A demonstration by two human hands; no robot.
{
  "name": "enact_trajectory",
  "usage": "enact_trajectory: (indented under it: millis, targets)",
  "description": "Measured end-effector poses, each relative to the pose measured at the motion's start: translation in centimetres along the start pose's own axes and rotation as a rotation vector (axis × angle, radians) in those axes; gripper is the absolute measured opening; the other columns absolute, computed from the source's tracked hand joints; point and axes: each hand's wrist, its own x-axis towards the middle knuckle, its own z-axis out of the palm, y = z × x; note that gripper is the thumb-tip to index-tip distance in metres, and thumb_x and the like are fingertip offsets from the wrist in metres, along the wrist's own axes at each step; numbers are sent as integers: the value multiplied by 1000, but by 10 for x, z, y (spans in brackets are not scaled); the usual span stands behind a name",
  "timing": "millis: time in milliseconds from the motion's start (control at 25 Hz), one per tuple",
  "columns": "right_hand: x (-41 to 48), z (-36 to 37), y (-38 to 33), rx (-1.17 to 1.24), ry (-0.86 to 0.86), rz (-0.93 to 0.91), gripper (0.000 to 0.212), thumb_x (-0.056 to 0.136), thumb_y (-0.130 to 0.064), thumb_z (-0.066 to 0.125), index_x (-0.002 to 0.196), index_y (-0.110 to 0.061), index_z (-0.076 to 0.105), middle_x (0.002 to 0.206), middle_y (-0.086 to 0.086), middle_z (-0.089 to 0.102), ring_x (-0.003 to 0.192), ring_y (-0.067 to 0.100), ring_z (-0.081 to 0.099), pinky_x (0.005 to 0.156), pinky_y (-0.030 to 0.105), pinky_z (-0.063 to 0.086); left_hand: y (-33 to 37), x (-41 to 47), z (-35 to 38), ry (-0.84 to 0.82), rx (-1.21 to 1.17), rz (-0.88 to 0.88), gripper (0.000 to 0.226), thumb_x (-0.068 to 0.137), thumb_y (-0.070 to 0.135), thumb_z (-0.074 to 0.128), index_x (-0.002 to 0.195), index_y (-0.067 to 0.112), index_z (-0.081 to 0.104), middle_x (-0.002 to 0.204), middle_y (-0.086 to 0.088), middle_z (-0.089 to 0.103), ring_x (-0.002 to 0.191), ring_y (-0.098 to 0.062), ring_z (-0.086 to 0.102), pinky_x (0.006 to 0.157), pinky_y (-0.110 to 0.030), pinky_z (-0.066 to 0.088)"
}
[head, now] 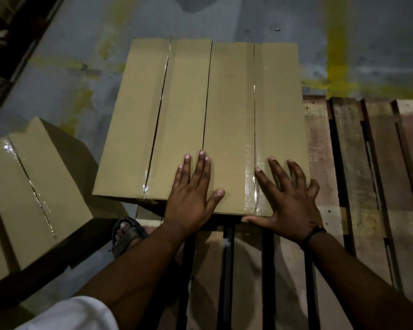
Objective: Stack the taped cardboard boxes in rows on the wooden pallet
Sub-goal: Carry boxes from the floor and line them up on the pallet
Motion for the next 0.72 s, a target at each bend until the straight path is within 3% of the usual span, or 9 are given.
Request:
enact_trajectory:
  millis: [440, 720]
  targets:
    - [8, 0, 1, -28, -9, -3, 122, 61, -108, 28, 162, -41, 16, 173, 0, 1, 155, 40, 6, 103, 73, 30, 1, 3, 5, 29, -33, -40, 79, 103, 66, 6, 165, 17, 9, 172, -1, -3, 158, -25, -9, 129, -45, 4]
    - [16, -3, 3, -37, -9, -5, 122, 60, -108, 30, 162, -42, 16, 173, -2, 1, 155, 39, 5, 102, 72, 29, 2, 7, 9, 59, -64, -82, 72, 106, 61, 10, 165, 20, 9, 172, 3, -1, 159, -22, -8, 129, -42, 3]
